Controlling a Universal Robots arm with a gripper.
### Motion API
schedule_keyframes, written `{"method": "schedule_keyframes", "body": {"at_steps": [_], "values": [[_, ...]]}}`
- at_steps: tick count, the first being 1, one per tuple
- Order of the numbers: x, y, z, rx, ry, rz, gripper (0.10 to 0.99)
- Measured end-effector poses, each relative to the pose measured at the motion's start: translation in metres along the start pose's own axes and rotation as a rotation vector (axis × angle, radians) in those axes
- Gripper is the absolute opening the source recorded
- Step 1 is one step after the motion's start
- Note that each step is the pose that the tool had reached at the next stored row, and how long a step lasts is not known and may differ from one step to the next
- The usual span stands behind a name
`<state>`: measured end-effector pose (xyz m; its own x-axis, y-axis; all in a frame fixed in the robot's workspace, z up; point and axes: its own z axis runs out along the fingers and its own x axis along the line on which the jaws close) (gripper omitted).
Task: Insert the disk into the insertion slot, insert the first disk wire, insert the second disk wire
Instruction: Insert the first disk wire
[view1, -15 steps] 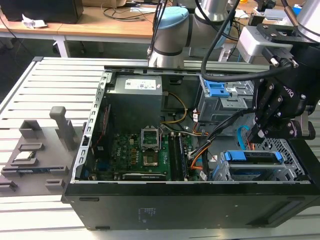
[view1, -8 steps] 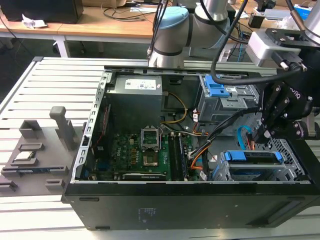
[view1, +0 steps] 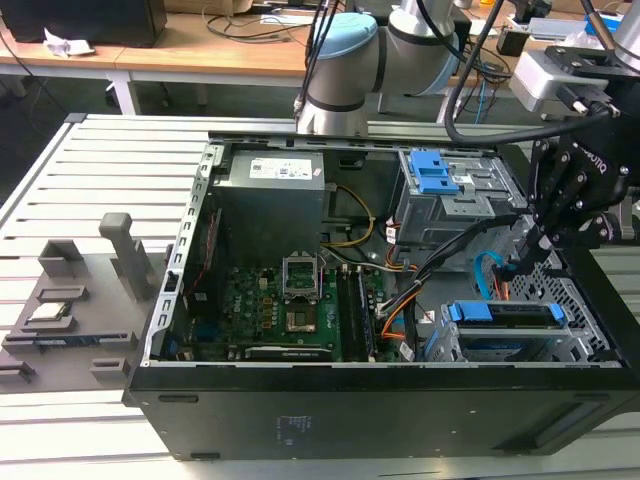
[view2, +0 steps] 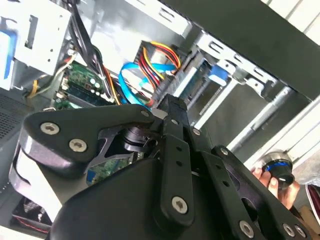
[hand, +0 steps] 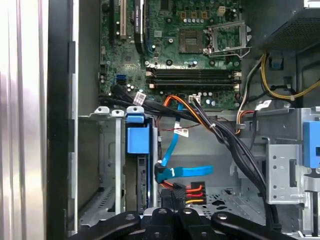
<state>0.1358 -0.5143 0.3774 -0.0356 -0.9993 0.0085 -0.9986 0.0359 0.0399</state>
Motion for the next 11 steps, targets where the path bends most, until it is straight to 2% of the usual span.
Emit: {"method": "schedule_keyframes", "body": {"at_steps": [4,11], "values": [[-0.0051,-0.0014,0.0016,0.000,-0.0001,0.000,0.106],[-0.0053,-0.0014,0.0017,0.000,0.0001,0.000,0.114]]}}
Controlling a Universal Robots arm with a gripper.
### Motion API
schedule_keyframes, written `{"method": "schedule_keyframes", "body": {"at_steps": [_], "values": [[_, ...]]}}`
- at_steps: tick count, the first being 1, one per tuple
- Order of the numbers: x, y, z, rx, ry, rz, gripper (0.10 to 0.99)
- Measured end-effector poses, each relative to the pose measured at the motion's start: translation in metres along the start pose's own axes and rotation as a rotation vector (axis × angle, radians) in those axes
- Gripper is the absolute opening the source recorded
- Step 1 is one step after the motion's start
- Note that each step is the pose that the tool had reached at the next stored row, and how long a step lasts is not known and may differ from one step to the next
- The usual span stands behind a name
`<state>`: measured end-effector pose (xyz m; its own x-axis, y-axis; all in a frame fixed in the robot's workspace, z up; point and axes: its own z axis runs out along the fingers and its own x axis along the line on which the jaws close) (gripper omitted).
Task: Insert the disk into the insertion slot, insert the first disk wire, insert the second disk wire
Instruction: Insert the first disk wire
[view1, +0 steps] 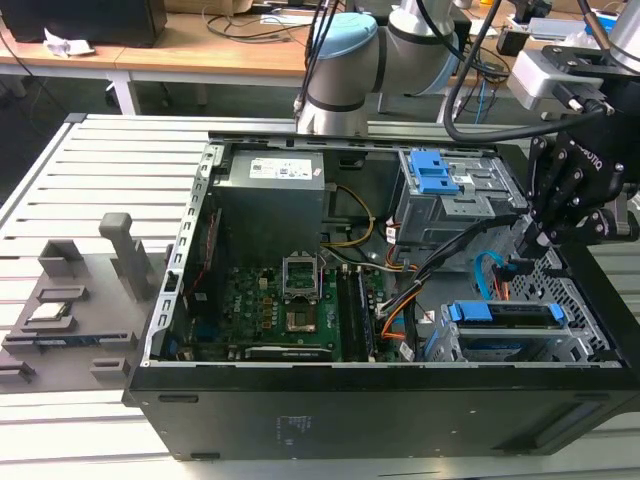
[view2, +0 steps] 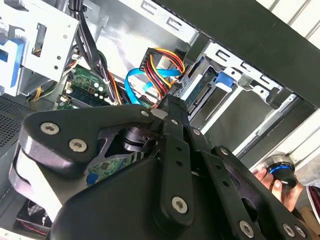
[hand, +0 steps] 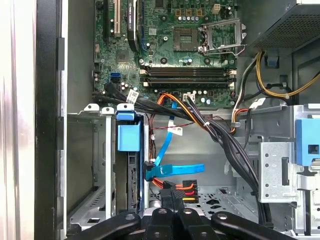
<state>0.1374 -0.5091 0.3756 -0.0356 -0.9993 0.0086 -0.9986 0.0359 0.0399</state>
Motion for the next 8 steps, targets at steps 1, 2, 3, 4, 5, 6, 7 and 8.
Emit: {"method": "schedule_keyframes", "body": {"at_steps": [1,2,3,4,5,6,7,8], "values": [[0.0000,0.0000,0.0000,0.000,0.0000,0.000,0.169],[0.0000,0.0000,0.0000,0.000,0.0000,0.000,0.169],[0.0000,0.0000,0.0001,0.000,0.0000,0.000,0.235],[-0.0001,0.0000,0.0001,0.000,0.0000,0.000,0.302],[-0.0001,0.0000,0.0001,0.000,0.0000,0.000,0.302],[-0.0002,0.0000,0.0008,0.000,0.0001,0.000,0.302],[-0.0002,0.0000,0.0012,0.000,0.0004,0.000,0.302],[-0.0001,-0.0001,0.0016,0.000,0.0008,0.000,0.302]]}}
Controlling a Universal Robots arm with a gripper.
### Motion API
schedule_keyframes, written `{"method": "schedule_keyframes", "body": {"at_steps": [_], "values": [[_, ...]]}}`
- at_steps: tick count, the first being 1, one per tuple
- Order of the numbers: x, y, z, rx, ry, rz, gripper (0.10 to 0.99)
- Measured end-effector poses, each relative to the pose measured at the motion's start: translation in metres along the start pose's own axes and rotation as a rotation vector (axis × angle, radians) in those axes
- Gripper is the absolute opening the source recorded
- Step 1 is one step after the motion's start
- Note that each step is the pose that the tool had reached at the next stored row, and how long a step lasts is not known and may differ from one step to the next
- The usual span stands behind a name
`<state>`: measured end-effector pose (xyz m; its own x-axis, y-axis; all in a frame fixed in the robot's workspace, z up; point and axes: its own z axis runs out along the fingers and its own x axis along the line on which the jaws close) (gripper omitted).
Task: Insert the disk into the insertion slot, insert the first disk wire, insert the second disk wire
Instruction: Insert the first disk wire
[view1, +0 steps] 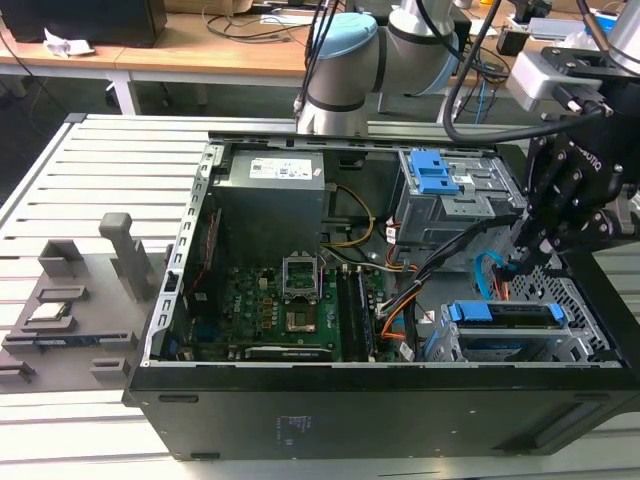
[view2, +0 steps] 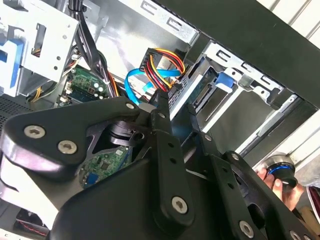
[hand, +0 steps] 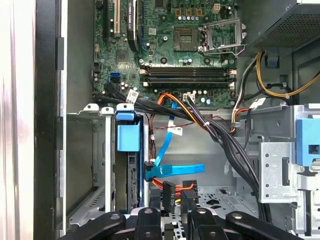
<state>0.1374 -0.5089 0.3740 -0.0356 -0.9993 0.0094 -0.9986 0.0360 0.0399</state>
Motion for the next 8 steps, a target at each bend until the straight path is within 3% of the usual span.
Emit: {"method": "schedule_keyframes", "body": {"at_steps": [8], "values": [[-0.0010,-0.0010,0.0083,0.000,0.0006,0.000,0.302]]}}
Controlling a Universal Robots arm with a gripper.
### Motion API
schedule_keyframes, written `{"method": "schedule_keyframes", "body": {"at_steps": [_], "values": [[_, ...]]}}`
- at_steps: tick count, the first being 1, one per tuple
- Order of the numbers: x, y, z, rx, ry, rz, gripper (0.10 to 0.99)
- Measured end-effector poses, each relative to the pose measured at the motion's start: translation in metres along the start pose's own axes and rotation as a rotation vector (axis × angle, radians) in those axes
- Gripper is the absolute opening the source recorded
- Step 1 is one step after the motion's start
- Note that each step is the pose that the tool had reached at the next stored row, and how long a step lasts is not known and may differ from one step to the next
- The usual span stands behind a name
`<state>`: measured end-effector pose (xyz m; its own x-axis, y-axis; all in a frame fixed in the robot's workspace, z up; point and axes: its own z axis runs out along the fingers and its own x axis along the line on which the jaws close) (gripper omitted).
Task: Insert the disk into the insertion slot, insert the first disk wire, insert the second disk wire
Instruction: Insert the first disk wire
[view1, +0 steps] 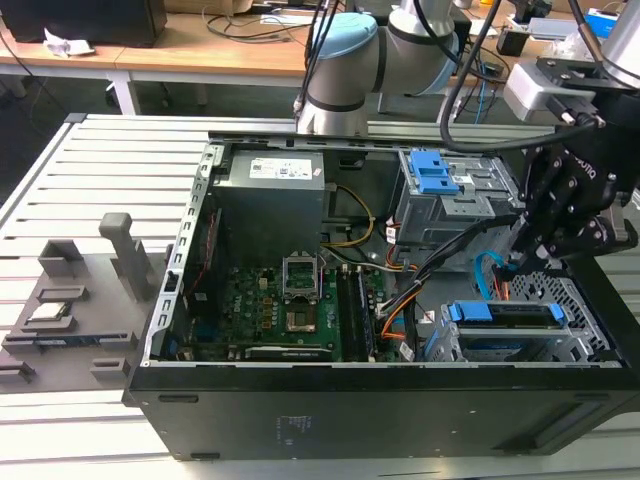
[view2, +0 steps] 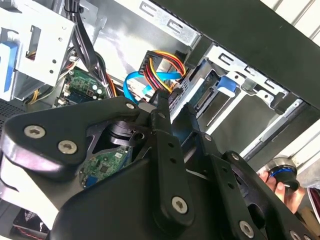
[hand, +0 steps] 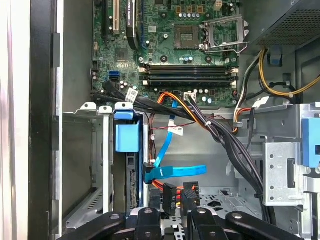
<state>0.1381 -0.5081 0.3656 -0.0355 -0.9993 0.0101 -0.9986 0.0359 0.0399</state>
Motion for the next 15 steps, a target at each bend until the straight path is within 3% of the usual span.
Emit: {"method": "schedule_keyframes", "body": {"at_steps": [7,13,15], "values": [[-0.0007,-0.0008,0.0064,0.000,0.0002,0.000,0.302],[-0.0007,-0.0009,0.0069,0.000,0.0007,0.000,0.290],[-0.0007,-0.0009,0.0069,0.000,0.0007,0.000,0.102]]}}
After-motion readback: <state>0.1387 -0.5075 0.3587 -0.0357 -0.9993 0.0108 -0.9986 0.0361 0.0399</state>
